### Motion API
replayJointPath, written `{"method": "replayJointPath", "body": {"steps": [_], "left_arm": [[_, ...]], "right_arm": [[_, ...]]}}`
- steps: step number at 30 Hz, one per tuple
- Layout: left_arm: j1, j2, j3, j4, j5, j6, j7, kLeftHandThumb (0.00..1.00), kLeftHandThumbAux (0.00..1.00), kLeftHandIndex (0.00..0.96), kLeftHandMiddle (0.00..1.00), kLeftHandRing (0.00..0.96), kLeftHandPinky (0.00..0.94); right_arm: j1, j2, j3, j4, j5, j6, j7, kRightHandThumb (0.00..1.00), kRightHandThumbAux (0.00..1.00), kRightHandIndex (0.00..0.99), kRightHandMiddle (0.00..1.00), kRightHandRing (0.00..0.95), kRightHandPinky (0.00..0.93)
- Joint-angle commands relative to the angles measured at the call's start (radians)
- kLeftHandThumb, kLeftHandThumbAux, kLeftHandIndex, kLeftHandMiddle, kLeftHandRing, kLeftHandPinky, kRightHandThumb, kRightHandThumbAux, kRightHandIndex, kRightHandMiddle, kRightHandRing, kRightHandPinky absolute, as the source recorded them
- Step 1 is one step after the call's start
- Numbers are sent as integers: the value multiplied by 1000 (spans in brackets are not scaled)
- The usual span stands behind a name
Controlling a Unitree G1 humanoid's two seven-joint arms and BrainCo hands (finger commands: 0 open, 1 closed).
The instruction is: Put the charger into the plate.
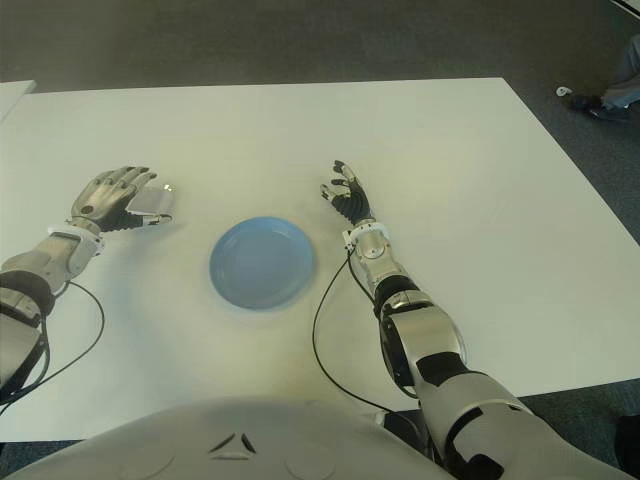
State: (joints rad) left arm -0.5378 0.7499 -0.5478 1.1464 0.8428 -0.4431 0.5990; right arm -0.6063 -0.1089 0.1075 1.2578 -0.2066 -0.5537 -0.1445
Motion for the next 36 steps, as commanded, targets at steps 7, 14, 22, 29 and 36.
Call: {"method": "replayJointPath", "body": {"steps": [7, 14, 22, 29, 36], "left_arm": [[117, 92, 21, -184, 6, -48, 21, 265, 221, 0, 0, 0, 0], [225, 160, 66, -350, -8, -69, -10, 234, 243, 0, 0, 0, 0], [340, 223, 121, -481, 8, -131, 53, 191, 261, 0, 0, 0, 0], [358, 234, 140, -498, 34, -147, 80, 169, 267, 0, 0, 0, 0], [316, 221, 133, -432, 68, -158, 99, 171, 264, 0, 0, 0, 0]], "right_arm": [[87, 19, 22, 71, -35, 78, 28, 244, 607, 17, 140, 208, 277], [87, 18, 25, 71, -40, 78, 17, 240, 603, 20, 156, 222, 282], [86, 17, 26, 71, -42, 83, 15, 255, 595, 22, 174, 244, 292], [84, 16, 28, 73, -44, 88, 15, 252, 594, 18, 175, 243, 292], [81, 15, 30, 74, -51, 91, 12, 246, 596, 21, 178, 250, 307]]}}
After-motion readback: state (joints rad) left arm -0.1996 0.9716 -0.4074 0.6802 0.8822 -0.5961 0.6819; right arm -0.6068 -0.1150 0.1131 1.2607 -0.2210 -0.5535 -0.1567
